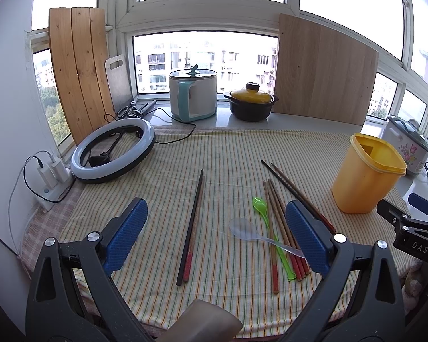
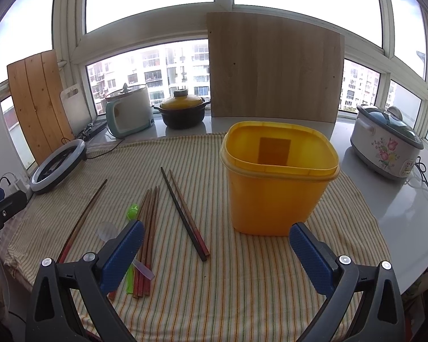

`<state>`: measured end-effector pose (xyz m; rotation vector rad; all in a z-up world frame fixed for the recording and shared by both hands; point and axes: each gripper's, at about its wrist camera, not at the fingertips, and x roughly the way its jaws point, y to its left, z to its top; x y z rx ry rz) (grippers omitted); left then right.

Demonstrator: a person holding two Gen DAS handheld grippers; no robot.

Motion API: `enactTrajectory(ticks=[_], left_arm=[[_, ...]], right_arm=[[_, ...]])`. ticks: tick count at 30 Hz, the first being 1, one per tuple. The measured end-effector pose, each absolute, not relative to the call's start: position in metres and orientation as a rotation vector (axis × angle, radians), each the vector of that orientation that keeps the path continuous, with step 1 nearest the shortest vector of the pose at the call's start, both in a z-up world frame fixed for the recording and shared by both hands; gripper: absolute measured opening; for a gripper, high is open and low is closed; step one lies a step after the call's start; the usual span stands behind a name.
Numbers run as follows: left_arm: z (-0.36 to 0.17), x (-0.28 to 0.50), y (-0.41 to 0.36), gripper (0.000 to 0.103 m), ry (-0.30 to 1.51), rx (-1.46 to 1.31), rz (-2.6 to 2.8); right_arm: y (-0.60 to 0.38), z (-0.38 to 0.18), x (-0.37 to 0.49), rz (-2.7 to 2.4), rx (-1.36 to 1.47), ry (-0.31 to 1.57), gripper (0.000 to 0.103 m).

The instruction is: Organize utensils

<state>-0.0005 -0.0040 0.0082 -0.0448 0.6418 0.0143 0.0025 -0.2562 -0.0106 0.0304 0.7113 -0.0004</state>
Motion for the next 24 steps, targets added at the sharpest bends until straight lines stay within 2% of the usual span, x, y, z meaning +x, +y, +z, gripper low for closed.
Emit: enactTrajectory(ticks=[24], left_arm=[[0.0041, -0.0004, 0.001, 0.099, 0.652, -0.054, 0.018]], right_arm=[[-0.2554, -0.0136, 0.0043, -0.001, 0.027, 0.723, 0.103]])
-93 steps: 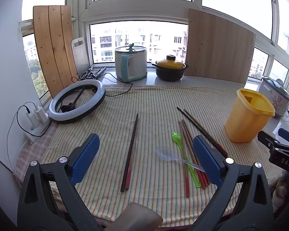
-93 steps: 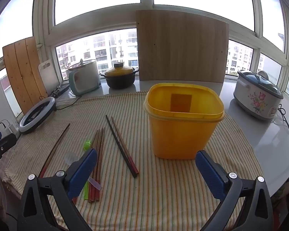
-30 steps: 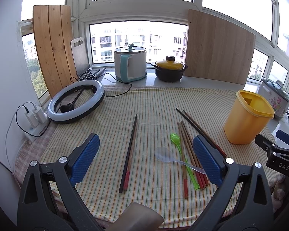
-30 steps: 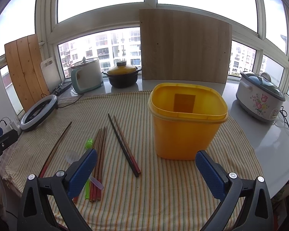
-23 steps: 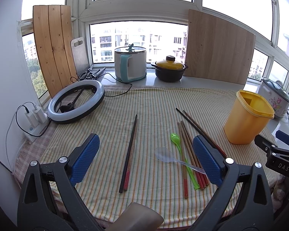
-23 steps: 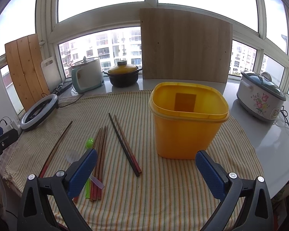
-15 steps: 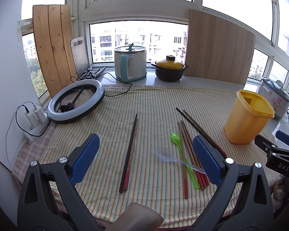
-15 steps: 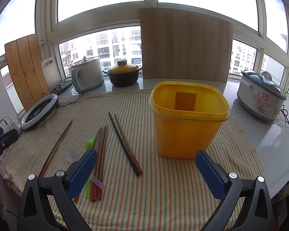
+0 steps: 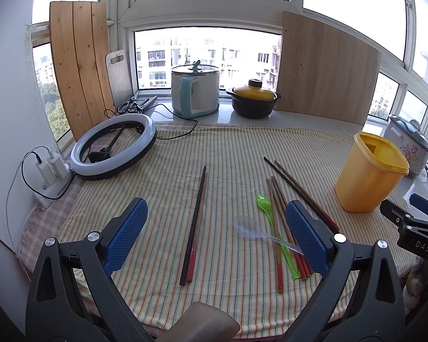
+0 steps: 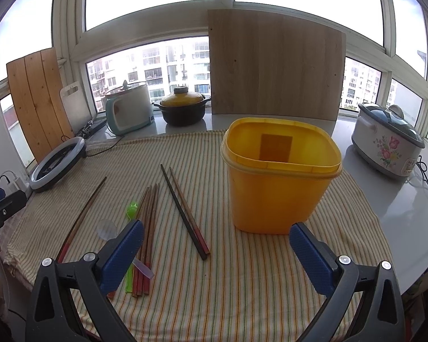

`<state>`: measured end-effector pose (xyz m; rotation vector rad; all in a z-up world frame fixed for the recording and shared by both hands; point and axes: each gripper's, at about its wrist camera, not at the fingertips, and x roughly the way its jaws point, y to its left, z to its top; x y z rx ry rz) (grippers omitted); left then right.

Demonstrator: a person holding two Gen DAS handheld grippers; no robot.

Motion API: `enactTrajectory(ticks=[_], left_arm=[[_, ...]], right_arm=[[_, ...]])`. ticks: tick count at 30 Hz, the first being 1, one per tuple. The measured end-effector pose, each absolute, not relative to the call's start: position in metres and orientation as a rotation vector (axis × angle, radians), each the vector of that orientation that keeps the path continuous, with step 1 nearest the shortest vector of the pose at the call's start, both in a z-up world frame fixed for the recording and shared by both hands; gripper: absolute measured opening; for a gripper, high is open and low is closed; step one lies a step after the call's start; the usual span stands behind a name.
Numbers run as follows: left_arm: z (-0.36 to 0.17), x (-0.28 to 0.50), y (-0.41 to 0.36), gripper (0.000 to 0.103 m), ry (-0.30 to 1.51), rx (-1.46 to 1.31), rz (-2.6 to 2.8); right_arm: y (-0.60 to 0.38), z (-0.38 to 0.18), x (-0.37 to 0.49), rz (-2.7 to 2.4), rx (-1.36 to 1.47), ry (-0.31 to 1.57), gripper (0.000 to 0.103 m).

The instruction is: Organize utensils

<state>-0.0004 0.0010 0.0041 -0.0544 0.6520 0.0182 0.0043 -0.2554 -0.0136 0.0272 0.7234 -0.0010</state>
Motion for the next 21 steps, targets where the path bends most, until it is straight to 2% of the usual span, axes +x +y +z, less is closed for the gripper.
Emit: enactTrajectory(ticks=[7, 15, 18, 21], left_arm=[[-0.013, 0.006, 0.028, 0.099, 0.675, -0.096, 0.054], [-0.028, 0.012, 0.052, 0.099, 0.674, -0.106, 0.044], [-0.034, 0.017, 0.058, 0.086, 0.683, -0.121, 0.006], [-0.041, 0.027, 0.061, 0.079, 0.714, -0.117, -0.014]], right_arm=[[-0.256, -0.019, 0.007, 0.032, 0.023, 0.69, 0.095], [-0.236, -0.029, 0.028, 0.18, -0.023, 0.754, 0.071], [-0.226, -0.035, 0.042, 0.25, -0.013, 0.809, 0.063], [-0.211, -0.038, 0.054, 0.299, -0.056, 0.838, 0.059]])
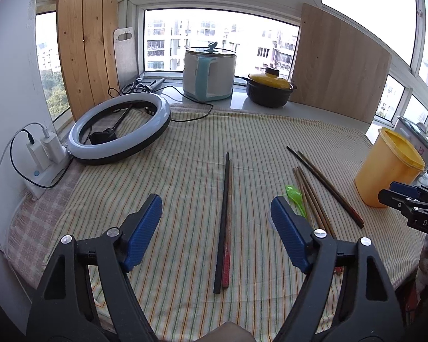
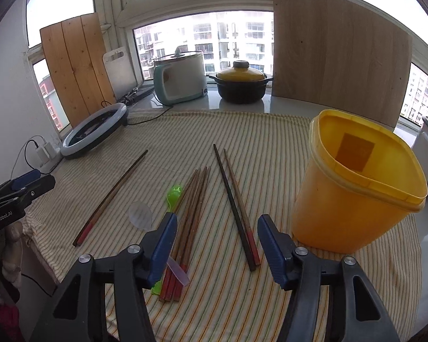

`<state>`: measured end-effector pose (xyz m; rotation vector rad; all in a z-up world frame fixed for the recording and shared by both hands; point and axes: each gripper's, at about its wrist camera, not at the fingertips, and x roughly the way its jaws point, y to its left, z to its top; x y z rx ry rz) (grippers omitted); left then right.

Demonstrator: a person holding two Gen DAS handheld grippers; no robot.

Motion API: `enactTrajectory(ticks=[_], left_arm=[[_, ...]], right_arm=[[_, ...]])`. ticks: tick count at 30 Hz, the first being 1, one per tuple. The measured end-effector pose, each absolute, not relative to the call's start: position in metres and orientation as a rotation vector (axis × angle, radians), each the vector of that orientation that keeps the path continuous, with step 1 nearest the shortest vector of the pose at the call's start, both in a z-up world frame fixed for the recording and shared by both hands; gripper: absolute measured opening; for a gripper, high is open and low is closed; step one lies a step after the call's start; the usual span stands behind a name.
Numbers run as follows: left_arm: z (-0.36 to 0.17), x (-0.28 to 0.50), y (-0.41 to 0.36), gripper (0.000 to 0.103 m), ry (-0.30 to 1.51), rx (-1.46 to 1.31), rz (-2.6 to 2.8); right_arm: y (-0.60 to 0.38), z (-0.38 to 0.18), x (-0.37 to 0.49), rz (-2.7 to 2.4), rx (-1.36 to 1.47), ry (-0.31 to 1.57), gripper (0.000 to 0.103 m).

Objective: Organize utensils
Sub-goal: 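Move the left tool toward the black chopstick while the right tool approaches the wooden chopsticks, then close the left tool on the black chopstick while the right tool closes on a wooden chopstick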

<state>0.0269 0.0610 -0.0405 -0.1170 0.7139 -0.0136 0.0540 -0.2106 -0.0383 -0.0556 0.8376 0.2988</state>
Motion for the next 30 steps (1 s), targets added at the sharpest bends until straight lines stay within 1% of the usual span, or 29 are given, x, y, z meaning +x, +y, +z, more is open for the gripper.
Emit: enactTrajectory(ticks=[2, 4, 5, 7, 8, 10, 12, 13, 14, 17, 18, 19, 20, 24, 27, 30], left_arm=[[-0.045, 0.034, 0.063, 0.076, 0.732, -0.114, -0.03], [-0.052, 0.044, 0.064, 0.066, 0.765, -0.118, -0.055], [-0.056, 0.05, 0.065, 0.063, 0.788, -0.122, -0.072], [-0.063, 0.062, 0.067, 0.052, 0.836, -0.134, -0.111], [-0.067, 0.067, 0.067, 0.051, 0.854, -0.137, -0.129], [-0.073, 0.077, 0.066, 0.043, 0.883, -0.125, -0.148], [-0.079, 0.087, 0.067, 0.039, 0.923, -0.129, -0.185], [-0.083, 0.092, 0.069, 0.033, 0.946, -0.144, -0.2], [-0.088, 0.097, 0.072, 0.031, 0.97, -0.162, -0.214], [-0.1, 0.111, 0.077, 0.027, 1.022, -0.179, -0.219], [-0.104, 0.115, 0.079, 0.023, 1.039, -0.184, -0.221], [-0.107, 0.119, 0.081, 0.021, 1.051, -0.192, -0.223], [-0.108, 0.122, 0.081, 0.021, 1.058, -0.2, -0.227], [-0.114, 0.132, 0.078, 0.02, 1.096, -0.199, -0.262], [-0.116, 0.139, 0.07, 0.013, 1.116, -0.137, -0.249], [-0.12, 0.145, 0.067, 0.012, 1.133, -0.095, -0.243]], right_arm=[[-0.203, -0.04, 0.064, 0.339, -0.064, 0.861, 0.056], [-0.197, -0.042, 0.078, 0.395, -0.022, 0.916, 0.05], [-0.194, -0.044, 0.084, 0.431, 0.003, 0.943, 0.046], [-0.187, -0.048, 0.094, 0.461, 0.017, 0.973, 0.045], [-0.183, -0.049, 0.098, 0.457, 0.013, 0.983, 0.044], [-0.175, -0.052, 0.104, 0.467, 0.024, 1.009, 0.041], [-0.168, -0.056, 0.11, 0.504, 0.065, 1.05, 0.038], [-0.164, -0.058, 0.114, 0.525, 0.088, 1.071, 0.037], [-0.159, -0.061, 0.117, 0.542, 0.102, 1.086, 0.035], [-0.141, -0.07, 0.13, 0.56, 0.127, 1.127, 0.035], [-0.134, -0.073, 0.136, 0.558, 0.133, 1.143, 0.034], [-0.13, -0.076, 0.14, 0.554, 0.14, 1.156, 0.033], [-0.126, -0.078, 0.145, 0.552, 0.15, 1.169, 0.031], [-0.115, -0.081, 0.156, 0.531, 0.153, 1.185, 0.03], [-0.113, -0.08, 0.158, 0.519, 0.154, 1.185, 0.029], [-0.115, -0.078, 0.158, 0.514, 0.152, 1.182, 0.029]])
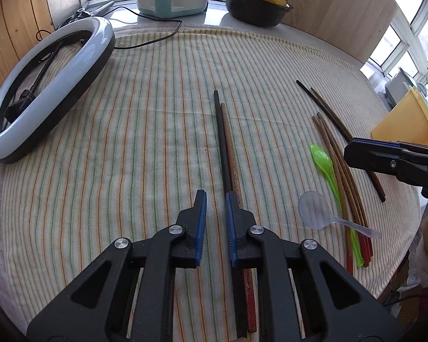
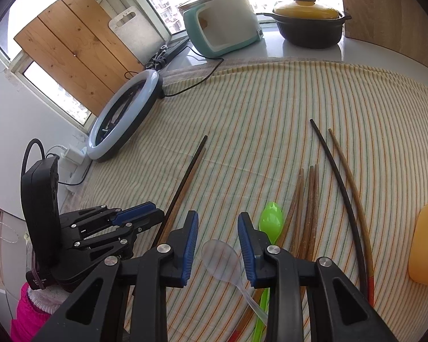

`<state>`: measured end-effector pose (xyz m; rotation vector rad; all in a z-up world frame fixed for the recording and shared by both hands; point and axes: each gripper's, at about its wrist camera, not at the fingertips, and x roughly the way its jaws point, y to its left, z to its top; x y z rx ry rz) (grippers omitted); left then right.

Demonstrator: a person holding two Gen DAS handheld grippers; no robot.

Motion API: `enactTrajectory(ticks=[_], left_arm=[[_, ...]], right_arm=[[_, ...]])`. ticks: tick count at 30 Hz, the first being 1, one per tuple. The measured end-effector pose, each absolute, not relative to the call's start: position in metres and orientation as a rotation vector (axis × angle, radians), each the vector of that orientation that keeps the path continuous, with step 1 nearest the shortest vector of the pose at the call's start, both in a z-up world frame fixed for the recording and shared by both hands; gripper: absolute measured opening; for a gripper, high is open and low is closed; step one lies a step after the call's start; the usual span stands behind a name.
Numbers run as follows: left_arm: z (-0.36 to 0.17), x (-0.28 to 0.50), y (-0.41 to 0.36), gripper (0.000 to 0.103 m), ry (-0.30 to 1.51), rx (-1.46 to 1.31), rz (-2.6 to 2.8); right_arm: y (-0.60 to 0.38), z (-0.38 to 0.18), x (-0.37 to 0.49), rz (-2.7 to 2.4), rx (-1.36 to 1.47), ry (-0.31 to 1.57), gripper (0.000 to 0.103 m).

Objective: Organize utensils
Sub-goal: 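Close the left tool on the black chopstick while the right tool closes on a wooden chopstick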

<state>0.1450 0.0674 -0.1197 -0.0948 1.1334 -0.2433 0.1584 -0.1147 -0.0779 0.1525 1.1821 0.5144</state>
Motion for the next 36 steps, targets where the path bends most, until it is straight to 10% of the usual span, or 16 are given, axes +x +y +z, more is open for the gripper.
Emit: enactTrajectory(ticks=[36], left_arm=[[-0.13, 0.161, 0.084, 0.005, 1.168, -0.114, -0.232]], right_arm=[[-0.064, -0.113, 0.19, 0.502, 0.151, 1.3, 0.023]])
